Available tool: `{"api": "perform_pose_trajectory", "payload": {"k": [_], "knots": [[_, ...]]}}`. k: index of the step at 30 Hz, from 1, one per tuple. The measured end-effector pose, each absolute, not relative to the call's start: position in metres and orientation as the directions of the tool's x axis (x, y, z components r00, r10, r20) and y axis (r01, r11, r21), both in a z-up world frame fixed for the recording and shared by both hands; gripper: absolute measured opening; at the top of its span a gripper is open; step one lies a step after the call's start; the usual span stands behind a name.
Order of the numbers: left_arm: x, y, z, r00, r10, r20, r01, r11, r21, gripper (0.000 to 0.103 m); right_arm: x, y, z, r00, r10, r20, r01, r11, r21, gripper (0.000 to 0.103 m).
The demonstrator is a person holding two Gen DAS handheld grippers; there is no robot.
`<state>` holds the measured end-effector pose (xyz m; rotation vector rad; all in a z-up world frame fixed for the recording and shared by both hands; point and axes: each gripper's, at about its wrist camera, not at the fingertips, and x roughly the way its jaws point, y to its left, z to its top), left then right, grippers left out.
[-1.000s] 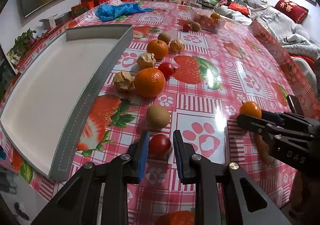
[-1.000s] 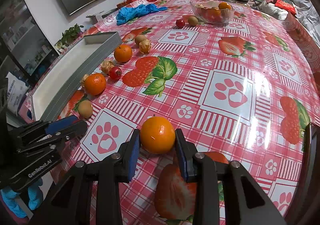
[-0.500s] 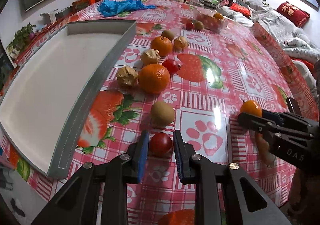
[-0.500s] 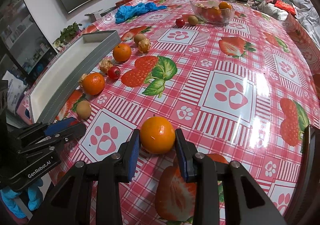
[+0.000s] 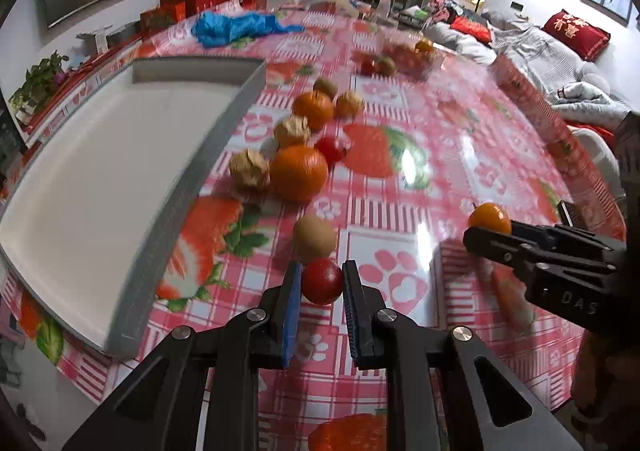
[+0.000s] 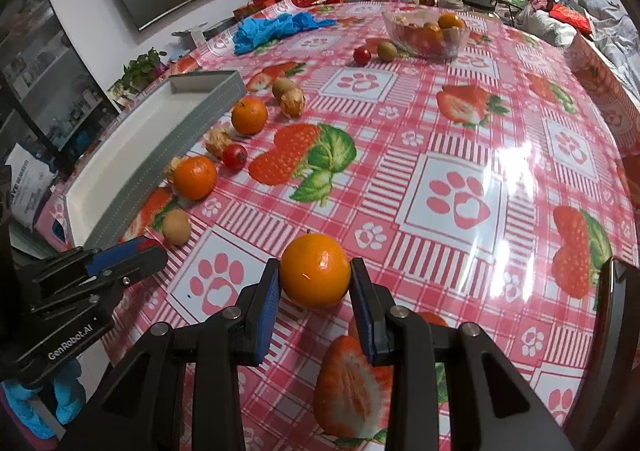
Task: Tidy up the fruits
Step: 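Carry the orange in the right tool and tomato in the left tool over the tray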
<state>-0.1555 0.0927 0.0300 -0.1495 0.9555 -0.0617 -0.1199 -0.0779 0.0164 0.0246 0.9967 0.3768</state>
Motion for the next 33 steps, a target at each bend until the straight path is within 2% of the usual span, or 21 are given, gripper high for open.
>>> {"api": "perform_pose_trajectory", "payload": {"k": [8, 23, 33], "knots": [[-0.154, 0.11, 0.05, 0.603, -0.121, -0.788, -0.029, 0.984, -0.174, 0.021, -0.114, -0.062, 0.039, 0.5, 0.343, -0.795, -0.333, 0.924, 0.19, 0.037], [-0.149, 0.204, 0.088, 0.664, 0.036, -0.746, -0.178, 0.978, -0.111, 0.021, -0.088, 0.033, 0.094, 0.479, 0.444, -0.758, -0.514, 0.841, 0.167, 0.037], [-0.132, 0.261, 0.099, 0.67, 0.093, -0.736, -0.242, 0.965, -0.098, 0.021, -0.06, 0.114, 0.113, 0.417, 0.479, -0.773, -0.621, 0.771, 0.143, 0.037]]}}
